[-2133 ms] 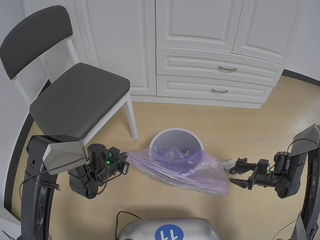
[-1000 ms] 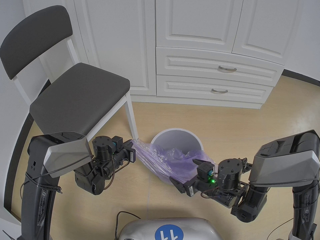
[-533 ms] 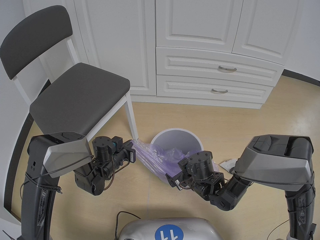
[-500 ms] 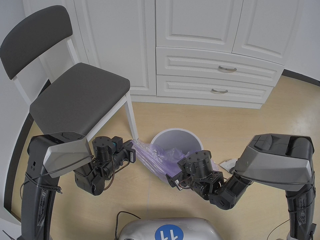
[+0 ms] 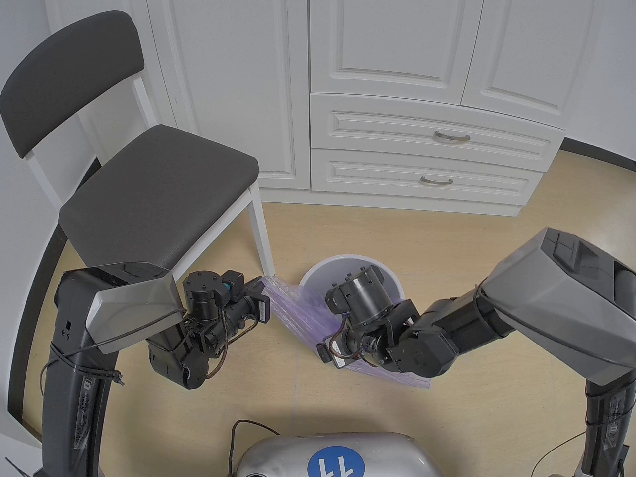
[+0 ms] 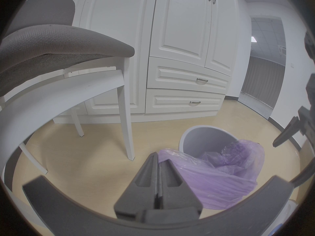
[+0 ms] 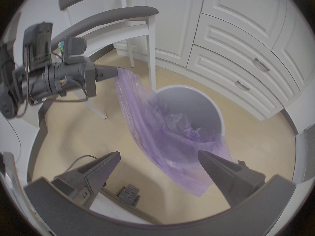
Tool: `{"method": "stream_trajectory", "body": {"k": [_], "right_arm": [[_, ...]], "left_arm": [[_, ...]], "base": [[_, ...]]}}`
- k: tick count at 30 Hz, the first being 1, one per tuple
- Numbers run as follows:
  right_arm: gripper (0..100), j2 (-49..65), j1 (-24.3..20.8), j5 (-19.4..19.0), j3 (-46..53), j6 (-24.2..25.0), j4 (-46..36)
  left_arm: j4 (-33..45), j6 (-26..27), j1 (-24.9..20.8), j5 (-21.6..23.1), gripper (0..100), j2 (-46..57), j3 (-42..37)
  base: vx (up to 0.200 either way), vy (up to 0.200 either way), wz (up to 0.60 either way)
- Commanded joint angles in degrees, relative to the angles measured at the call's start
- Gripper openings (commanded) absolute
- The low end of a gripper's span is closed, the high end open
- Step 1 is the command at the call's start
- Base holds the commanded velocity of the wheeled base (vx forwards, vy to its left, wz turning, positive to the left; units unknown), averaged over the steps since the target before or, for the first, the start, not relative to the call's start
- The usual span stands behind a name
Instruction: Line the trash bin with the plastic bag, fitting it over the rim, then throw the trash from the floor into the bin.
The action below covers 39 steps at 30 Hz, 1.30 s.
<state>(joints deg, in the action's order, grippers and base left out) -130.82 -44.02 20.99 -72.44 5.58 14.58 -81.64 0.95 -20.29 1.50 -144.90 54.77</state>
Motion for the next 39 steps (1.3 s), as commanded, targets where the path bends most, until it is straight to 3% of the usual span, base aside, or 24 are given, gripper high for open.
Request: {"method": "stream_trajectory", "body": {"k": [1,14,19,32,39], "right_arm": [[100,-0.9,-0.6,-0.3,-5.0,2.7,-3.3],[100,-11.0,1.1,-3.3,-10.1,5.3,-2.9],[100,-11.1,1.8,-7.7,-11.2,7.7,-2.8],[100,-13.4,6.5,-8.3,-15.1,8.4,-1.7],[100,-13.8,5.9,-9.1,-14.9,8.4,-1.3]], "left_arm": [[-0.1,0.0,-0.1,0.0,0,-0.3,0.0],[-0.1,0.1,0.0,0.0,0,-0.8,0.2],[-0.1,0.2,0.0,0.0,0,-1.0,0.4],[-0.1,0.3,0.0,0.0,0,-1.0,0.4],[-1.3,0.4,0.0,0.0,0,-1.3,0.3]], "base": [[0.0,0.0,0.0],[0.0,0.0,0.0],[0.0,0.0,0.0],[0.0,0.0,0.0],[0.0,0.0,0.0]]}}
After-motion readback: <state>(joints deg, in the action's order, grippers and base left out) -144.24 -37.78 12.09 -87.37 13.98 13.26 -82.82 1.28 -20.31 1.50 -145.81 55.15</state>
